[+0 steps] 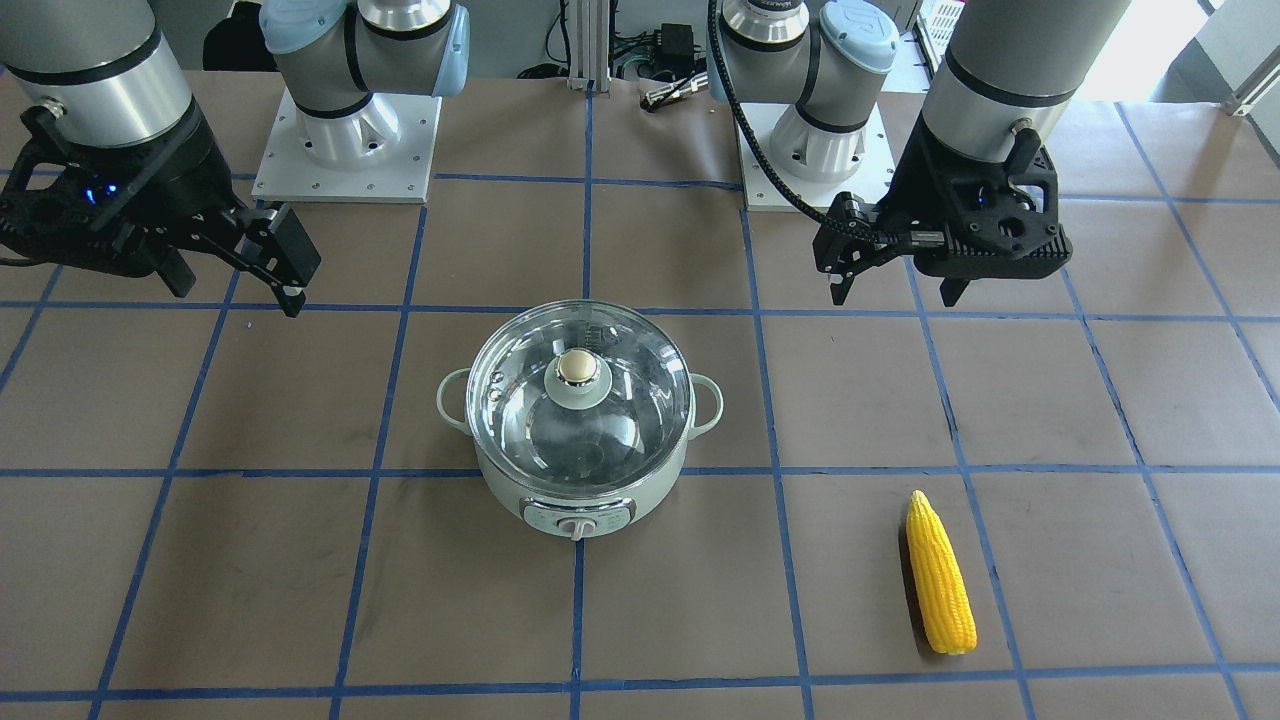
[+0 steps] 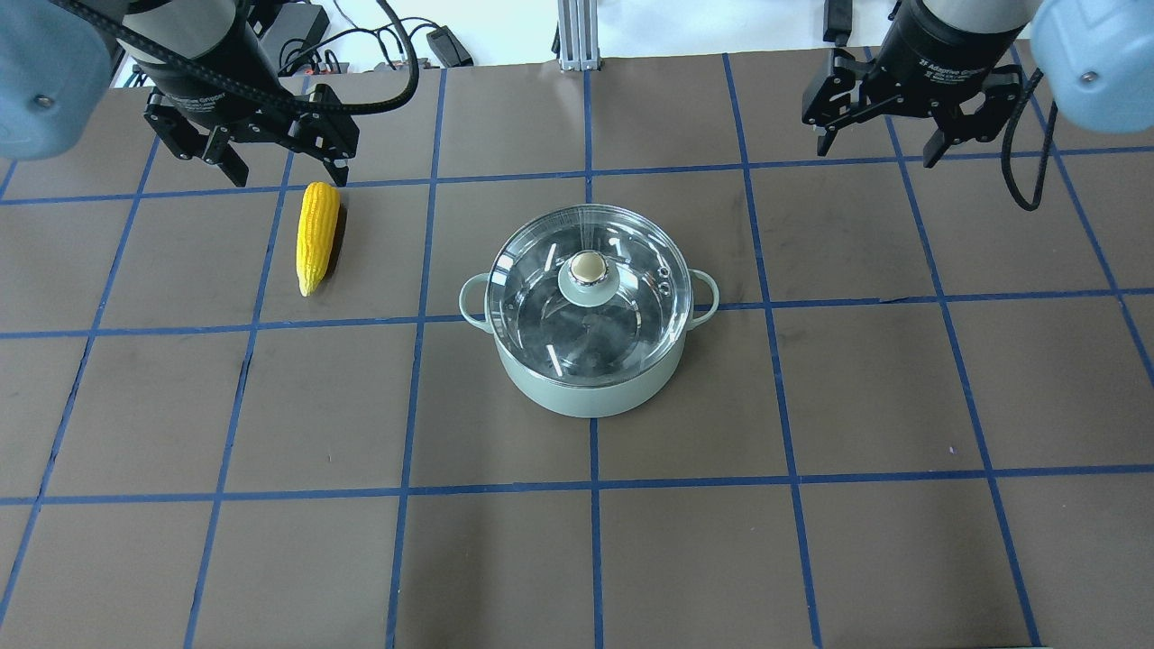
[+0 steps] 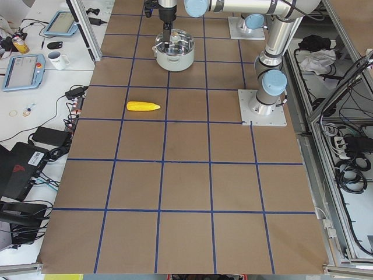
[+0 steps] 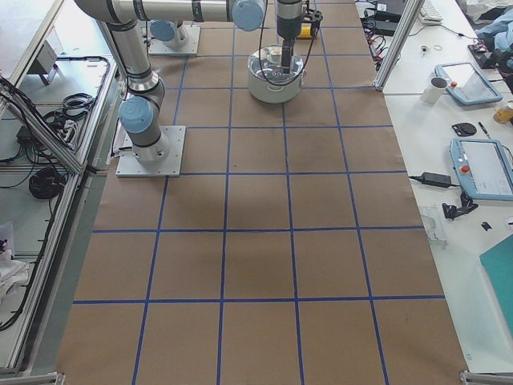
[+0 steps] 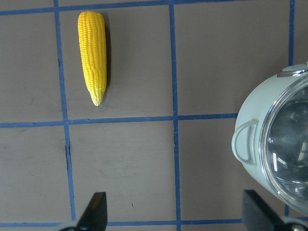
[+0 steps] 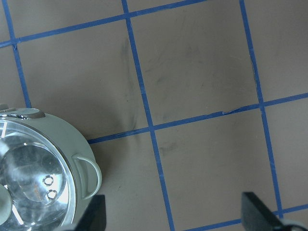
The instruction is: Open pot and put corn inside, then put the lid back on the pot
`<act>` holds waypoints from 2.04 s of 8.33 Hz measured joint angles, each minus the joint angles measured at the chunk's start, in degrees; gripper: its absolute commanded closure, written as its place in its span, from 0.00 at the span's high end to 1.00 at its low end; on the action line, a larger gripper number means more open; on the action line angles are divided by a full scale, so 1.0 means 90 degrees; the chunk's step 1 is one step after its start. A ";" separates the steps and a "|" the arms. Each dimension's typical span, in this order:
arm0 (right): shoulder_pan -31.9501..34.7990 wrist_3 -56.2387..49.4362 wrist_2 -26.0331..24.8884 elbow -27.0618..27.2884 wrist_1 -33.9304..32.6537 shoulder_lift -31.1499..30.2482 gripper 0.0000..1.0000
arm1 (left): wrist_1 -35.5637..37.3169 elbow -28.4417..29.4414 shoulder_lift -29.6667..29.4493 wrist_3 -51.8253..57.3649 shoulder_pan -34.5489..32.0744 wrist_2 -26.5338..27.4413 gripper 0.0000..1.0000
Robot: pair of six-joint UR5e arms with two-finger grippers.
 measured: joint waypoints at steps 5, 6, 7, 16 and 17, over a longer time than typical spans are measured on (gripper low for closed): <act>-0.0003 0.0075 0.0056 0.0043 -0.0033 0.0102 1.00 | 0.0078 0.0032 -0.0106 0.0085 0.0087 -0.0003 1.00; 0.0029 0.0152 0.0085 0.0053 -0.0056 0.0196 1.00 | 0.0247 0.0050 -0.0247 0.0382 0.0196 0.0001 1.00; 0.0195 0.0376 0.0109 0.0053 -0.0100 0.0298 1.00 | 0.0520 0.0059 -0.0470 0.0735 0.0391 0.0007 1.00; 0.2682 0.2262 0.0214 0.0069 -0.1602 0.1859 0.88 | 0.2959 0.0091 -0.3131 0.1447 0.1409 -0.0125 1.00; 0.2685 0.2263 0.0271 0.0071 -0.1647 0.1915 0.71 | 0.3060 0.0097 -0.3312 0.1442 0.1410 -0.0175 1.00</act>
